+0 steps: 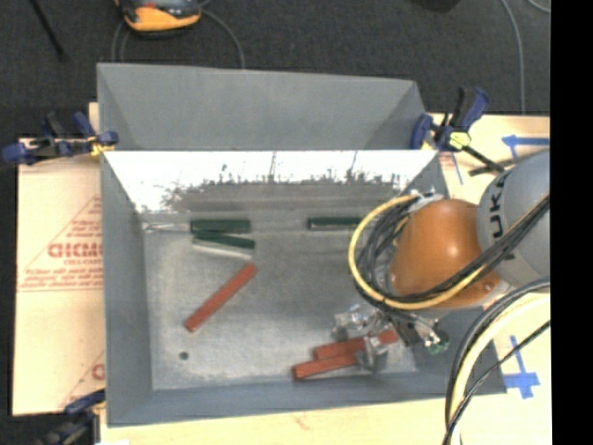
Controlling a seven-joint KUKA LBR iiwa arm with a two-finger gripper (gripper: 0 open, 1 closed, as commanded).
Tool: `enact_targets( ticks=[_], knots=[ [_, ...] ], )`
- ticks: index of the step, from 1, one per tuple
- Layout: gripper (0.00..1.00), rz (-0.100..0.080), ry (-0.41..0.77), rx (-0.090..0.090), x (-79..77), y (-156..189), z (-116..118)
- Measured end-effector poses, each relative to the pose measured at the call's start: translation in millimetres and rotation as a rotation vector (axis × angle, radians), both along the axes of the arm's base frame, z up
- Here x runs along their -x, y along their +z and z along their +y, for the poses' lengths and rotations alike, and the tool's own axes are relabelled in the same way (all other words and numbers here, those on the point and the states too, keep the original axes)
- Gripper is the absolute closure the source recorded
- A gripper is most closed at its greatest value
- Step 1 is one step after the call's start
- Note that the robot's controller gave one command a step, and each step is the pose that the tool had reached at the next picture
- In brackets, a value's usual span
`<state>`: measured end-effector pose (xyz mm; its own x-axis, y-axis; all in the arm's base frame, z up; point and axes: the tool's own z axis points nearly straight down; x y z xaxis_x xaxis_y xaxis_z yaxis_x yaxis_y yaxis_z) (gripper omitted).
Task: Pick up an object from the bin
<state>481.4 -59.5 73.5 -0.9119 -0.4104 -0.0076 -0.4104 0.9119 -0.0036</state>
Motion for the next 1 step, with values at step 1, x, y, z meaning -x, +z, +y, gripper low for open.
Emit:
enact_targets(
  ticks=[1],
  knots=[
    [1.0, -0.007, 0.192, 0.007, -0.6, 3.0, 11.2]
  ],
)
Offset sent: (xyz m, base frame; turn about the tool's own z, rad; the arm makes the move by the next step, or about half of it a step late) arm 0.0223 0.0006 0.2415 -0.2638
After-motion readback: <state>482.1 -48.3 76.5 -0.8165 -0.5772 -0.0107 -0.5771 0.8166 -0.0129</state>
